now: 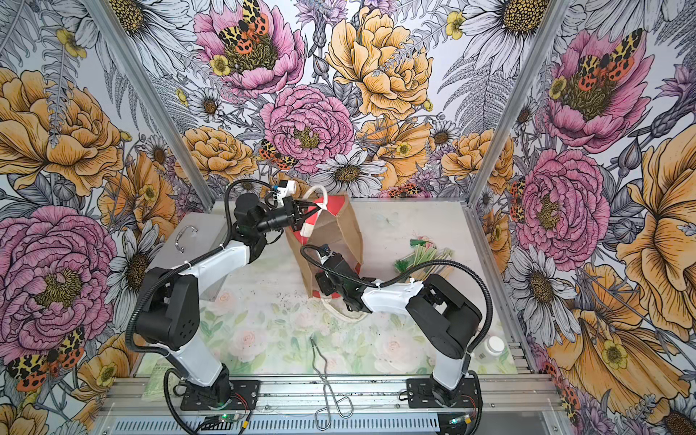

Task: Take out the folding fans from the tote bags
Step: Pick up the folding fan from the canvas bag.

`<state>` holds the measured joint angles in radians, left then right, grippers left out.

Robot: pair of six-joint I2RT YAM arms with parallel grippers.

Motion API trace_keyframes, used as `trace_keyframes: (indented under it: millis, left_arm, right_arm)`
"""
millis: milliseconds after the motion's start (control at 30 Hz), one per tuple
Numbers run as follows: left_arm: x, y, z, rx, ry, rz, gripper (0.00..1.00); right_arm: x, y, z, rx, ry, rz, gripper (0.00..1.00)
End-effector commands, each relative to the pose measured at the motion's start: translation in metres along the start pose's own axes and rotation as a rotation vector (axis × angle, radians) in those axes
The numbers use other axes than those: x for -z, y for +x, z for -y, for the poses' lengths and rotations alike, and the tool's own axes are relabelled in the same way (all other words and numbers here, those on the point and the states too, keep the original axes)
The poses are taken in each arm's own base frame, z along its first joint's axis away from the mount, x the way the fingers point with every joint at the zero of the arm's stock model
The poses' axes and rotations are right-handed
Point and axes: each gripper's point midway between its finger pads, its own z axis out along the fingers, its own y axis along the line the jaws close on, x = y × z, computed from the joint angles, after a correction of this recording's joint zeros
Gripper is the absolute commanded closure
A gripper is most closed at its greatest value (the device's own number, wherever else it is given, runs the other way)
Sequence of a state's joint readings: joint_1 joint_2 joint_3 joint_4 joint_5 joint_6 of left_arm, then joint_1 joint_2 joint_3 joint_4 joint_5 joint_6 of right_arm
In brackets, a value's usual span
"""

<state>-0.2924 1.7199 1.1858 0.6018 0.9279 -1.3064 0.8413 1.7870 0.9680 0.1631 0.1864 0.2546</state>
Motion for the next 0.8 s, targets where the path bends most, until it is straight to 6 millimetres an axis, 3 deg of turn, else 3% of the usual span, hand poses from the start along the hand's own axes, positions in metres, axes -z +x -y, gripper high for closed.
trace_keyframes:
  millis: [0,333,567,767]
  left_arm:
    - [-0.002,-0.005,0.025,-0.076,0.043,0.011,1.00]
    - [-0.001,-0.003,0.037,-0.092,0.059,0.005,1.00]
    - [0.002,0.000,0.047,-0.112,0.072,0.005,1.00]
    - [0.004,0.001,0.043,-0.106,0.065,0.006,1.00]
  right_arm:
    - [-0.007,0.017,-0.005,-0.044,-0.012,-0.091,0.36]
    - [-0.005,0.061,0.000,-0.027,0.013,-0.235,0.37]
    - [0.003,0.062,-0.006,-0.034,-0.038,-0.225,0.66]
    - [0.009,0.049,-0.015,-0.048,-0.095,-0.169,0.77]
